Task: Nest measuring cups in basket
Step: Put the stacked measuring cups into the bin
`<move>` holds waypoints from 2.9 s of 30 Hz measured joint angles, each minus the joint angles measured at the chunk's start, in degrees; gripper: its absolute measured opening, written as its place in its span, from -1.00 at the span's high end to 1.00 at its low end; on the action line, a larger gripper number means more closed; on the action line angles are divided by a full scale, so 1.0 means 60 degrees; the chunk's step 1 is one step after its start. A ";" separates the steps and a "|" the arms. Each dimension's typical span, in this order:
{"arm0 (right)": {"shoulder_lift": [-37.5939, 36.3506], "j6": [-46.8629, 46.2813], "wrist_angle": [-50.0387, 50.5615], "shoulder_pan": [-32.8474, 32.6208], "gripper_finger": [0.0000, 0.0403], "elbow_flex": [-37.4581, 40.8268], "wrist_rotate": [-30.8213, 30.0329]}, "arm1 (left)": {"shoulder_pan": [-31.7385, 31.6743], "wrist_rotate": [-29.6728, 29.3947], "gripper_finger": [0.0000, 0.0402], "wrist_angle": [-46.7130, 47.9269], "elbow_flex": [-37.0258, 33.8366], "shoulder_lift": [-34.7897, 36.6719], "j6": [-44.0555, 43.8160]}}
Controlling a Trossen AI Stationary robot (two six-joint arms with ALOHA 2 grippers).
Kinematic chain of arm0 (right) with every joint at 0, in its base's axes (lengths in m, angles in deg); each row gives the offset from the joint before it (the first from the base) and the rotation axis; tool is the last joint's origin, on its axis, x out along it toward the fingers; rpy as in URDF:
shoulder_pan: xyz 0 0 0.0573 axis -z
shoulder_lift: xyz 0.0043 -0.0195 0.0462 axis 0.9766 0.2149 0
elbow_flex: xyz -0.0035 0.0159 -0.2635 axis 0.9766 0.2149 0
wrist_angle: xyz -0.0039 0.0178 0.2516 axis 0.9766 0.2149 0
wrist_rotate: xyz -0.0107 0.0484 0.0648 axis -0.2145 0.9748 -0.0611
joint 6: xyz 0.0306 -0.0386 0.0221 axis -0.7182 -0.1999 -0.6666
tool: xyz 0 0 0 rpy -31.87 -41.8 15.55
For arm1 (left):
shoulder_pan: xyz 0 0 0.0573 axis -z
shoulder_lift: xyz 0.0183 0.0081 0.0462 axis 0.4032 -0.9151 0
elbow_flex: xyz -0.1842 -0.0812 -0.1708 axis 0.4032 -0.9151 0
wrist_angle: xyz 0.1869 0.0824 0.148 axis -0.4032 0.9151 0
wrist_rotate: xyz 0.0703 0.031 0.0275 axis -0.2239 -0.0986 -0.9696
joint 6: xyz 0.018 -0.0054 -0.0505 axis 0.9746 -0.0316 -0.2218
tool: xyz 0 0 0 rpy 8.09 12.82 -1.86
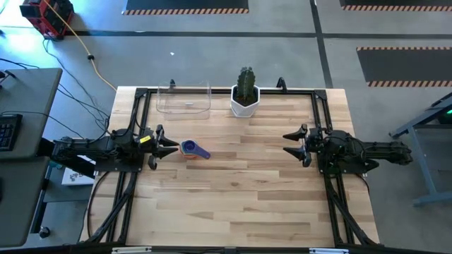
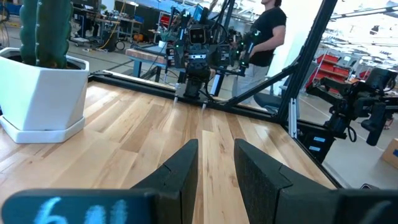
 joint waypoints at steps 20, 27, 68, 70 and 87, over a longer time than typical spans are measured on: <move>0.0000 0.0000 0.0004 -0.0002 -0.42 0.0000 -0.0002 | -0.0003 0.0059 0.53 -0.0008 0.0001 -0.0002 -0.0795; 0.0000 0.0000 0.0004 -0.0002 -0.42 0.0000 -0.0004 | -0.0002 -0.0230 0.53 -0.0098 0.0001 -0.0002 -0.0841; 0.0003 0.0000 0.0007 -0.0003 -0.42 0.0004 -0.0011 | -0.0335 -0.0735 0.53 0.4893 0.7747 -0.8826 0.4945; 0.0000 0.0000 0.0007 -0.0004 -0.42 0.0004 -0.0011 | -0.0439 -0.0614 0.53 0.4904 0.7845 -0.9299 0.5063; 0.0002 0.0000 0.0007 -0.0003 -0.42 0.0004 -0.0011 | -0.0644 -0.0140 0.01 0.5097 0.8811 -1.2289 0.5269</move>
